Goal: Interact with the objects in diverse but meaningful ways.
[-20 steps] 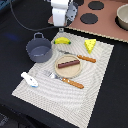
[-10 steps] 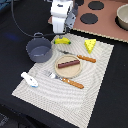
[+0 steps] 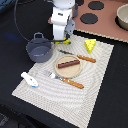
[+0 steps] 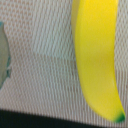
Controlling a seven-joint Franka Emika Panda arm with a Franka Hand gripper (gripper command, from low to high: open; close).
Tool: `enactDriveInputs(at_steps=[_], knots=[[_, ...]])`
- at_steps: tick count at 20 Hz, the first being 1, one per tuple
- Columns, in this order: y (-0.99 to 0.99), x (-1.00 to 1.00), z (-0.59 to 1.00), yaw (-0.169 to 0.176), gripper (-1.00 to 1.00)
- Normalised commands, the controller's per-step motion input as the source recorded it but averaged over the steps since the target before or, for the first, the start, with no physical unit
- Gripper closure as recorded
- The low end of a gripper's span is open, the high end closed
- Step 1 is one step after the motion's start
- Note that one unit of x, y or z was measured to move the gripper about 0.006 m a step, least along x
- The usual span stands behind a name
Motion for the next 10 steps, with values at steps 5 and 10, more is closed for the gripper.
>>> enactDriveInputs(at_steps=[5, 10], knots=[[0.00, 0.17, -0.20, 0.007, 1.00], [0.00, 0.19, -0.07, 0.001, 1.00]])
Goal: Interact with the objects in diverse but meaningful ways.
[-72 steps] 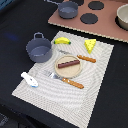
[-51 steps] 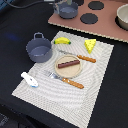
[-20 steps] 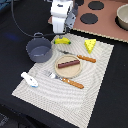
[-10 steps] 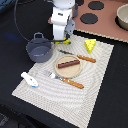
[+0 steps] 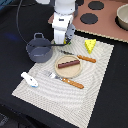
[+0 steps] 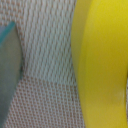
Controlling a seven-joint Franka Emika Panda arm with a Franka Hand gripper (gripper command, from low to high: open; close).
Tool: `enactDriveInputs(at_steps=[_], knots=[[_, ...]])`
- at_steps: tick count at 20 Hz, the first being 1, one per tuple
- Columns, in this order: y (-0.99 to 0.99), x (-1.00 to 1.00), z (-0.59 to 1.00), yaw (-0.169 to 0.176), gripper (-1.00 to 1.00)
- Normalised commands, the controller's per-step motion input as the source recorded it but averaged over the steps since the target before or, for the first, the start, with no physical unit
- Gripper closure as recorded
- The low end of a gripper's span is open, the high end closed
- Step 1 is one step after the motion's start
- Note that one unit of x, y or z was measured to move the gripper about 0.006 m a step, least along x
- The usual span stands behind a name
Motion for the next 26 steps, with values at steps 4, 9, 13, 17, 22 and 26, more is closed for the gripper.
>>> enactDriveInputs(at_steps=[4, 9, 13, 17, 22, 26], knots=[[-0.02, 0.11, -0.02, 0.001, 1.00], [0.00, 0.02, 0.49, 0.081, 1.00], [0.14, 0.01, 0.88, 0.100, 1.00], [0.17, 0.08, 1.00, 0.083, 1.00], [-0.21, 0.05, 0.78, 0.031, 1.00], [-0.54, 0.00, 0.59, 0.001, 1.00]])
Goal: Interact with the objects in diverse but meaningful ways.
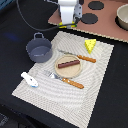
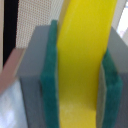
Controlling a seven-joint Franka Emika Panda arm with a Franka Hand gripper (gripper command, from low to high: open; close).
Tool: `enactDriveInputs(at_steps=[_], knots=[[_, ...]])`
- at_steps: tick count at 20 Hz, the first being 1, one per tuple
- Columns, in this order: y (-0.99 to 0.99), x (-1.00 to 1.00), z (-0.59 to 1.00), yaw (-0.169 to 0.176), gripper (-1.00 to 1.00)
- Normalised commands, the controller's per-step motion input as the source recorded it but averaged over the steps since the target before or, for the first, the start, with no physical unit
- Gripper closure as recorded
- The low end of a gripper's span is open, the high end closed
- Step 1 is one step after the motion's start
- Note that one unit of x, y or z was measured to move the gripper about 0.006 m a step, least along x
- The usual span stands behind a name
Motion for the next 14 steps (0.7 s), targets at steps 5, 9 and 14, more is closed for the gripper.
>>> enactDriveInputs(at_steps=[5, 9, 14], knots=[[-0.60, 0.00, 0.50, 0.000, 1.00], [-0.72, -0.05, 0.39, 0.007, 1.00], [-0.67, -0.23, 0.00, 0.027, 1.00]])
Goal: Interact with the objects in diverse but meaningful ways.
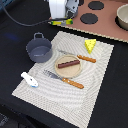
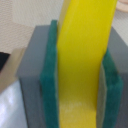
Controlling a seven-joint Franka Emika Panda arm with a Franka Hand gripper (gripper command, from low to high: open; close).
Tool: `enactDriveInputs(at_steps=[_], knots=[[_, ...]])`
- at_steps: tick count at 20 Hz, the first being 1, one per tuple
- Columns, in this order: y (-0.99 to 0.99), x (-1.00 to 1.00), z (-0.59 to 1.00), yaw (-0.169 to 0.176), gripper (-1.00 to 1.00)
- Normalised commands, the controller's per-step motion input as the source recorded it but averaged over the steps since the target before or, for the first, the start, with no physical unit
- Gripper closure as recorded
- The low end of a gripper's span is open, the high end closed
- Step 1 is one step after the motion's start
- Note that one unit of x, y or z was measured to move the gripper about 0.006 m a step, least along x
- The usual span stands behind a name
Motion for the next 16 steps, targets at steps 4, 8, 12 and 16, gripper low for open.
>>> enactDriveInputs(at_steps=[4, 8, 12, 16], knots=[[-0.60, -0.20, 0.00, 0.038, 1.00], [-0.75, -0.04, 0.08, 0.048, 1.00], [-0.92, 0.01, 0.15, 0.029, 1.00], [-0.92, 0.16, 0.02, 0.012, 1.00]])
